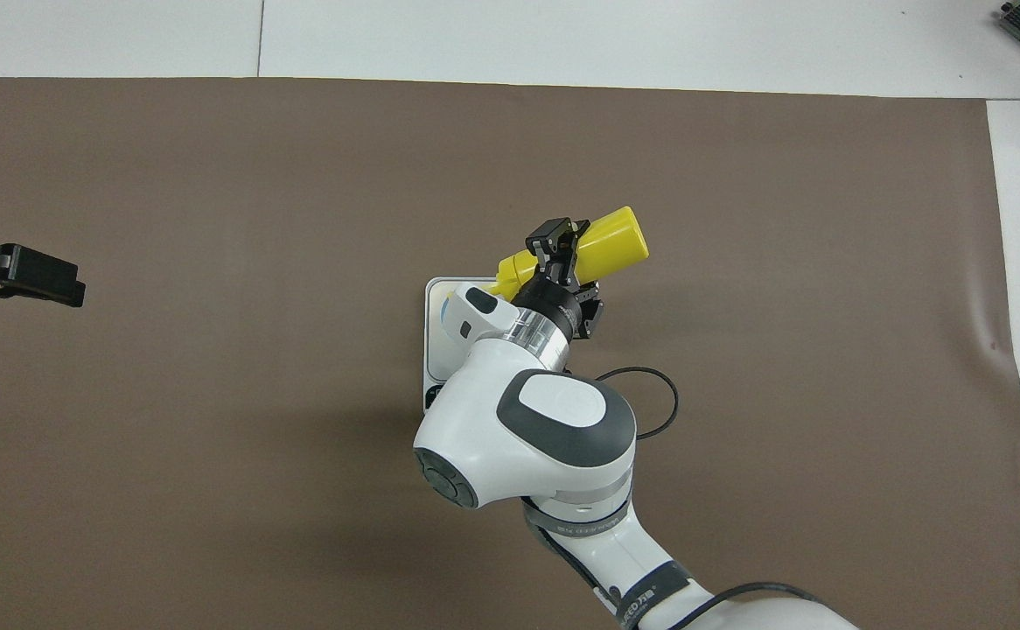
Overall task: Pour seasoning into cup on scale with both arms
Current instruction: 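Tilt the yellow bottle nozzle-down over the blue cup with the right gripper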
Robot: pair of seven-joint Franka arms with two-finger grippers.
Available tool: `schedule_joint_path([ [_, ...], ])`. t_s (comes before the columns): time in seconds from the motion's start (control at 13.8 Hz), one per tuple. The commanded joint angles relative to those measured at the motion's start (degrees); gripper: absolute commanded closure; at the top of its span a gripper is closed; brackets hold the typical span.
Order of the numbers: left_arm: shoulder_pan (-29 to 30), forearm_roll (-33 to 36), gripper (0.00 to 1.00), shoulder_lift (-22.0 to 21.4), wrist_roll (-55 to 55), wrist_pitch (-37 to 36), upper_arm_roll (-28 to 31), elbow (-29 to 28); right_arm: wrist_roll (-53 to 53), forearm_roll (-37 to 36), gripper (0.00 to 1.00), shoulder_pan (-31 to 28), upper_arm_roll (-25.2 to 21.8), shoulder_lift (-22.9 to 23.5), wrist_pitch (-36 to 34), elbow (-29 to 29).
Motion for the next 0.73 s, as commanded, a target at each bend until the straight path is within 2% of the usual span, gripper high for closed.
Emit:
schedule_joint_path([
  [0.0,0.6,0.8,0.0,-1.6,0.8,-0.2,-0.3,-1.7,1.4,-2.8,1.0,-0.9,0.5,0.2,1.8,0.2],
  [0.65,0.6,0.8,0.0,-1.6,0.8,-0.2,-0.2,-1.7,0.0,-2.8,1.0,-1.8,0.5,0.2,4.5,0.1],
])
